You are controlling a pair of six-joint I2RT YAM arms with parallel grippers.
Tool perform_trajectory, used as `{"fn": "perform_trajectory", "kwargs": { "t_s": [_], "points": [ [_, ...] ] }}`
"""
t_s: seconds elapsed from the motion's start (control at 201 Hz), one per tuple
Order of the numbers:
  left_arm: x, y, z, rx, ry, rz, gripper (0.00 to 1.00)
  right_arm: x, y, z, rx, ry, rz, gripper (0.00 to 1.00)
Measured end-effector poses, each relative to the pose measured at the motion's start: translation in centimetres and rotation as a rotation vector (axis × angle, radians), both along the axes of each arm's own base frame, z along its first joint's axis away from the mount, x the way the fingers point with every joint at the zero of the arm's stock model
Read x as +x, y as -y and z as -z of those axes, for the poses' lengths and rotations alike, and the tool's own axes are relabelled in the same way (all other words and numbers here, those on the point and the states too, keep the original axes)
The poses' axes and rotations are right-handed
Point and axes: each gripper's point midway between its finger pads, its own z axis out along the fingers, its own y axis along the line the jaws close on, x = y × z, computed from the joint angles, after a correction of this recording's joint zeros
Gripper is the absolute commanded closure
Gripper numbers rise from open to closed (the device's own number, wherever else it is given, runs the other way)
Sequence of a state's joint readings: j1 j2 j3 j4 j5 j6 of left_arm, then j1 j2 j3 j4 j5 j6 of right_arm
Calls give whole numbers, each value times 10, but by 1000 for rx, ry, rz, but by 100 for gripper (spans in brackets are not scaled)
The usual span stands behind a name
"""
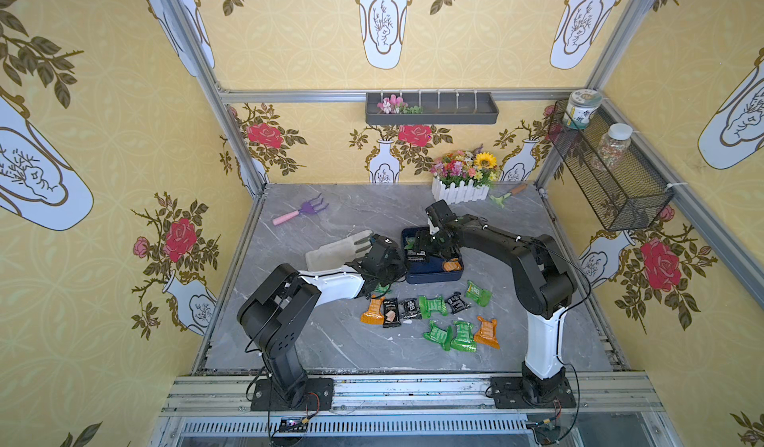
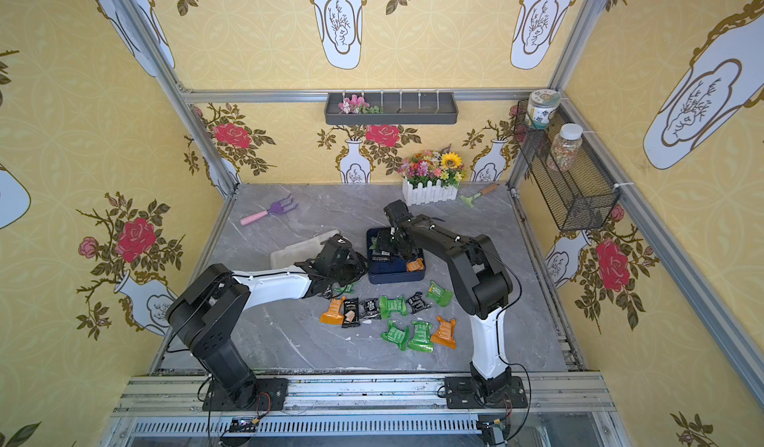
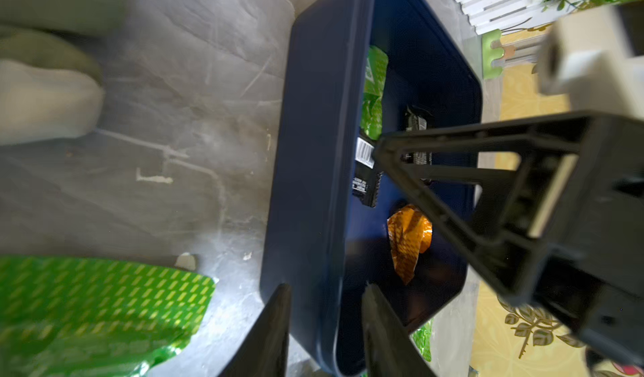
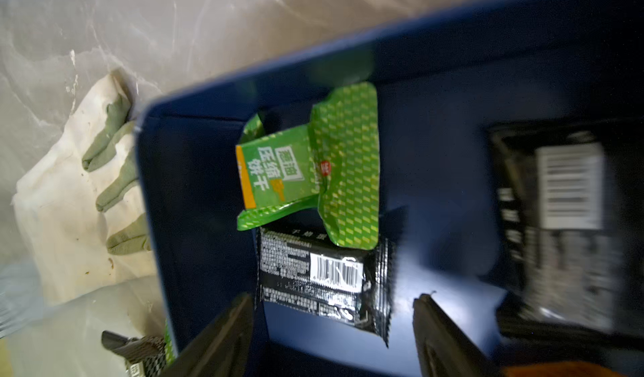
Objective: Take the cookies out of the storage box
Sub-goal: Pick up the cookie from the storage box.
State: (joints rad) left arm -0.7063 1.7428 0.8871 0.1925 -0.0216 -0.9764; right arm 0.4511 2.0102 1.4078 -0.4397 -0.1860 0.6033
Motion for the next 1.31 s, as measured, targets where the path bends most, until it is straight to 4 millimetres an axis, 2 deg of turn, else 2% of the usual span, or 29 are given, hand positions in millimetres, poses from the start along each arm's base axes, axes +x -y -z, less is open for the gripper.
{"fn": "perform_trajectory", "kwargs": {
  "t_s": [0.149,0.383,0.578,0.812,1.001,1.125,1.31],
  "points": [
    [1,3,1,-9,0,8,69,2,10,10,54,-24,39,29],
    [1,2,5,-4,-5,6,75,11,-9,12,172,15,-6,37],
    [1,2,5,-2,-6,5,77,13,-20,9,239,49,-39,40],
    [2,3,5,1,-12,6,77,-1,-21,3,273,41,-64,44],
    [2,3,5,1,-11,7,77,-5,-22,-19,297,82,-84,44],
    [2,3,4,0,-10,7,78,-5,-23,-25,305,107,-101,47],
    [2,3,4,0,-10,7,78,-10,-23,-15,307,92,-108,54]
  ]
}}
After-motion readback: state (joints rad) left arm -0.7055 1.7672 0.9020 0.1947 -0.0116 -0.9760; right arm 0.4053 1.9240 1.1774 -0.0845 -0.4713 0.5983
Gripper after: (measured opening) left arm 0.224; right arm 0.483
